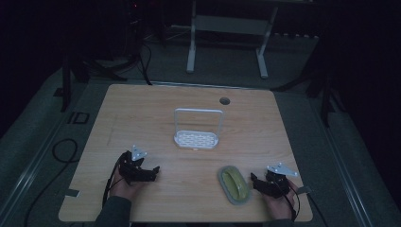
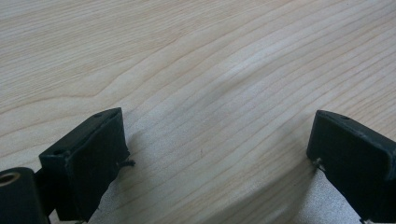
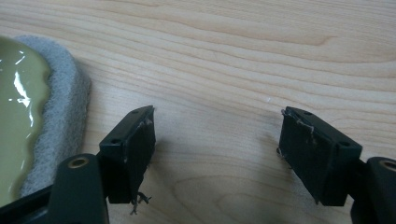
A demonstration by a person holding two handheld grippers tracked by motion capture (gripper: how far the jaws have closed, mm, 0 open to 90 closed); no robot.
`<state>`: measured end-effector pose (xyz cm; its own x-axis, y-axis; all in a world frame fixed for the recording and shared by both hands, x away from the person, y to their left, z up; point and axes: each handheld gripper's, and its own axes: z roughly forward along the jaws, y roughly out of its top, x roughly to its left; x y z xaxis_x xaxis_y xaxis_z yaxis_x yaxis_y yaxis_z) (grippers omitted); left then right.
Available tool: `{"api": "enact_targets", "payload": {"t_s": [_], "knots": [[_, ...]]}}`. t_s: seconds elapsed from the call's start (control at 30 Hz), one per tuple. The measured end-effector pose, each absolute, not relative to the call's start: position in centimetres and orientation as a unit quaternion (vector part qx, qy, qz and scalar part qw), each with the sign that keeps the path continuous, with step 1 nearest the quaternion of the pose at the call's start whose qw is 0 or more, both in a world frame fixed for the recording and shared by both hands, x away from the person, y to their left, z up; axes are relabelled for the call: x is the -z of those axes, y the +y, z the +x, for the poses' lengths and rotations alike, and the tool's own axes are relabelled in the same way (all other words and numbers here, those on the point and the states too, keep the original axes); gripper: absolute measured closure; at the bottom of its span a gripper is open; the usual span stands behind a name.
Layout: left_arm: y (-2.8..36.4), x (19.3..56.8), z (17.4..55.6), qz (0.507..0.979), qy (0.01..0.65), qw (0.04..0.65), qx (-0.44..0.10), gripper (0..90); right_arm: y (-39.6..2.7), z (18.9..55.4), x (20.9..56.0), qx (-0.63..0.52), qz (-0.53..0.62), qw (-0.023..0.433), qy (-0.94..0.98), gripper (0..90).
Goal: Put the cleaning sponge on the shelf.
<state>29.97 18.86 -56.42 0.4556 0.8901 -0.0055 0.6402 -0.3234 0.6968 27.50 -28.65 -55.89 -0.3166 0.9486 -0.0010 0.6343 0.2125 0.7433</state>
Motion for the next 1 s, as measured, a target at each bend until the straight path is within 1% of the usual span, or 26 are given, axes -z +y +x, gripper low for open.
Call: {"api": "enact_targets", "payload": {"t_s": [0.13, 0.17, 0.23, 0.27, 0.3, 0.33, 0.37, 0.5, 0.53, 0.6, 0.63, 0.73, 0.77, 0.8, 0.87, 1.0], "knots": [[18.9, 56.4, 30.0, 0.790, 0.485, 0.322, -0.194, 4.8, -28.9, 27.4, 55.9, -0.337, 0.535, 0.233, 0.739, 30.8], [18.9, 56.4, 30.0, 0.790, 0.485, 0.322, -0.194, 4.8, -29.1, 27.2, 55.8, -0.337, 0.534, 0.231, 0.740, 36.6], [18.9, 56.4, 30.0, 0.790, 0.484, 0.322, -0.194, 4.8, -29.2, 27.0, 55.6, -0.341, 0.529, 0.233, 0.741, 43.9], [18.9, 56.4, 30.0, 0.790, 0.484, 0.322, -0.194, 4.8, -29.2, 27.0, 55.6, -0.341, 0.529, 0.233, 0.741, 43.9], [18.9, 56.4, 30.0, 0.790, 0.485, 0.322, -0.194, 4.8, -29.2, 26.9, 55.4, -0.343, 0.528, 0.235, 0.741, 46.6], [18.9, 56.4, 30.0, 0.790, 0.484, 0.322, -0.194, 4.8, -29.2, 26.7, 55.1, -0.347, 0.525, 0.240, 0.739, 52.0], [18.9, 56.4, 30.0, 0.790, 0.484, 0.322, -0.194, 4.8, -29.2, 26.6, 54.8, -0.351, 0.524, 0.243, 0.737, 55.0], [18.9, 56.4, 30.0, 0.790, 0.485, 0.322, -0.194, 4.8, -29.1, 26.2, 53.9, -0.356, 0.520, 0.245, 0.737, 63.8], [18.9, 56.4, 30.0, 0.790, 0.485, 0.322, -0.194, 4.8, -29.1, 26.2, 53.9, -0.356, 0.520, 0.245, 0.737, 63.8], [18.9, 56.4, 30.0, 0.790, 0.484, 0.322, -0.194, 4.8, -29.1, 25.8, 53.4, -0.358, 0.514, 0.244, 0.740, 68.9], [18.9, 56.4, 30.0, 0.790, 0.484, 0.322, -0.194, 4.8, -29.1, 25.7, 53.3, -0.358, 0.512, 0.244, 0.742, 70.0], [18.9, 56.4, 30.0, 0.790, 0.485, 0.322, -0.194, 4.8, -28.8, 25.3, 52.7, -0.357, 0.507, 0.244, 0.745, 78.9], [18.9, 56.4, 30.0, 0.790, 0.485, 0.322, -0.194, 4.8, -28.8, 25.3, 52.7, -0.357, 0.507, 0.244, 0.745, 78.9], [18.8, 56.4, 30.0, 0.790, 0.485, 0.322, -0.194, 4.7, -28.6, 25.0, 52.3, -0.361, 0.501, 0.242, 0.748, 85.5], [18.8, 56.4, 30.0, 0.790, 0.485, 0.322, -0.194, 4.7, -28.3, 24.8, 52.0, -0.366, 0.499, 0.243, 0.747, 89.5], [18.9, 56.4, 30.0, 0.790, 0.485, 0.322, -0.194, 4.7, -27.6, 24.4, 51.5, -0.362, 0.488, 0.247, 0.754, 89.8]]}}
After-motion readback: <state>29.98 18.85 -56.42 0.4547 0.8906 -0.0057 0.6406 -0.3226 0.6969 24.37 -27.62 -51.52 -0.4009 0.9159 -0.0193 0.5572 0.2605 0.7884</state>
